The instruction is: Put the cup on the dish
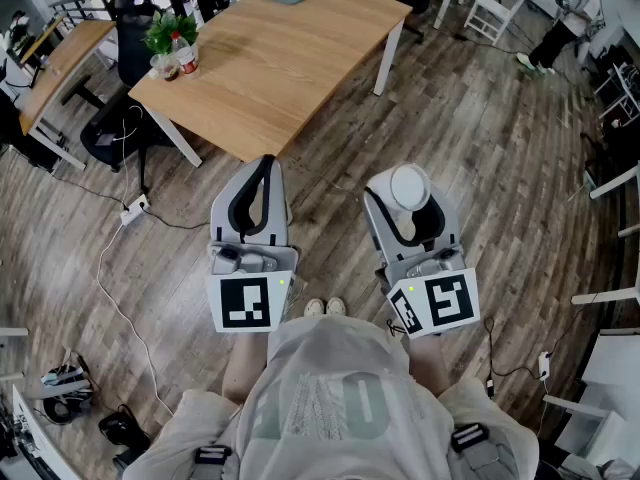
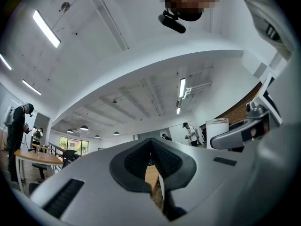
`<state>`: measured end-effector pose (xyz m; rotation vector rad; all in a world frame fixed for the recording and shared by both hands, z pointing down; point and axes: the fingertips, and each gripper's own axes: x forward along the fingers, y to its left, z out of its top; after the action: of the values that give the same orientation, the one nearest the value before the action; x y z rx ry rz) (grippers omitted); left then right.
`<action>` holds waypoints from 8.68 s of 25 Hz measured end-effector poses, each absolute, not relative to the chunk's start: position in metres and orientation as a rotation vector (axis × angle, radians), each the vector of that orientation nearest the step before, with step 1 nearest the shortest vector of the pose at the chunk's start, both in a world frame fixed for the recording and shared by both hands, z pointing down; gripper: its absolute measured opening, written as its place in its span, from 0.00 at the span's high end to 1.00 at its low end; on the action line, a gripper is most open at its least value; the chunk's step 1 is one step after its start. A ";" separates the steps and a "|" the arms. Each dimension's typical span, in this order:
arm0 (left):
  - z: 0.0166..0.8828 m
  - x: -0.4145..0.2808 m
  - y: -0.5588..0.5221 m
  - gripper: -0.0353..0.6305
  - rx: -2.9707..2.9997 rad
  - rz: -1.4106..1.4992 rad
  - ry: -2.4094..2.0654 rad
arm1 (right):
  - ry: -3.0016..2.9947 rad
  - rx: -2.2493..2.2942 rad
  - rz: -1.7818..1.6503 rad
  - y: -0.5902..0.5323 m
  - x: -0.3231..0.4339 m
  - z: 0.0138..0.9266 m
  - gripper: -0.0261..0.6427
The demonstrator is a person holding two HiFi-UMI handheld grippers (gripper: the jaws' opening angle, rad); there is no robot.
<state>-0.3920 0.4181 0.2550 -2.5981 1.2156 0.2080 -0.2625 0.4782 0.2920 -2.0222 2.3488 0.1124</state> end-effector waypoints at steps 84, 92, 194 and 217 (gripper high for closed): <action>0.231 0.034 -0.184 0.93 -2.383 0.147 1.610 | 2.603 -1.594 0.251 -0.172 0.184 0.259 0.56; 0.219 0.035 -0.242 0.93 -2.330 0.159 1.636 | 2.623 -1.550 0.266 -0.231 0.181 0.256 0.56; 0.202 -0.026 -0.347 0.93 -2.161 0.235 1.830 | 2.541 -1.426 0.570 -0.371 0.090 0.182 0.90; 0.230 0.012 -0.277 0.93 -2.227 0.117 1.806 | 2.649 -1.459 0.175 -0.271 0.123 0.268 0.93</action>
<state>0.0117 -0.2771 0.2297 -2.2270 1.8057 0.1170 0.1233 -0.2705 0.2675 -1.4594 2.6486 0.1754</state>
